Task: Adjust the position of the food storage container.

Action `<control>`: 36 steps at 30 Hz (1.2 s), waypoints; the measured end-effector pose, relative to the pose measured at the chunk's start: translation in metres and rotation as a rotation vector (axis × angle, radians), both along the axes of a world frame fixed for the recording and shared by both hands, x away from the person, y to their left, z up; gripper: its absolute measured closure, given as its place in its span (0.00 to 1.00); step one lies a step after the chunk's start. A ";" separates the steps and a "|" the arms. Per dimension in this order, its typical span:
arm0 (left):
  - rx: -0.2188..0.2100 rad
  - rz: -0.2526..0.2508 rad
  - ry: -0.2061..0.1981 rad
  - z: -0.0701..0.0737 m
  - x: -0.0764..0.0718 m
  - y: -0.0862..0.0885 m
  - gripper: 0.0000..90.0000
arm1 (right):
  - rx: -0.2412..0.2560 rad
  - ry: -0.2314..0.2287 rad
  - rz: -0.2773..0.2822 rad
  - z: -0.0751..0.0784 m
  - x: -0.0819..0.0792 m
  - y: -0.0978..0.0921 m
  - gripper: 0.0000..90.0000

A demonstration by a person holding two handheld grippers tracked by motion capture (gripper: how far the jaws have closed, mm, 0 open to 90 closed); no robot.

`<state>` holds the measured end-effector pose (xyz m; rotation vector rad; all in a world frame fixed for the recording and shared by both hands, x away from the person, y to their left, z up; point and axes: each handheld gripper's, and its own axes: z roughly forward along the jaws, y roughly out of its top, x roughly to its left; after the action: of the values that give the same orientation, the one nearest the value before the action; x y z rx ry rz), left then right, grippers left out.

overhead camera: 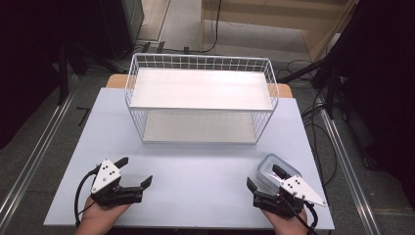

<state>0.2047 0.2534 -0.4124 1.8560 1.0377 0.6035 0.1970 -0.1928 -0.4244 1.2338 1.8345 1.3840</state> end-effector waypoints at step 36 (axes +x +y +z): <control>-0.034 -0.050 0.010 -0.002 0.012 -0.018 0.07 | -0.057 0.167 -0.379 -0.021 -0.003 -0.102 1.00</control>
<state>0.2165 0.2355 -0.4148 1.8511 0.9997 0.5446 0.1935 -0.2946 -0.4453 1.6082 1.6209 1.0411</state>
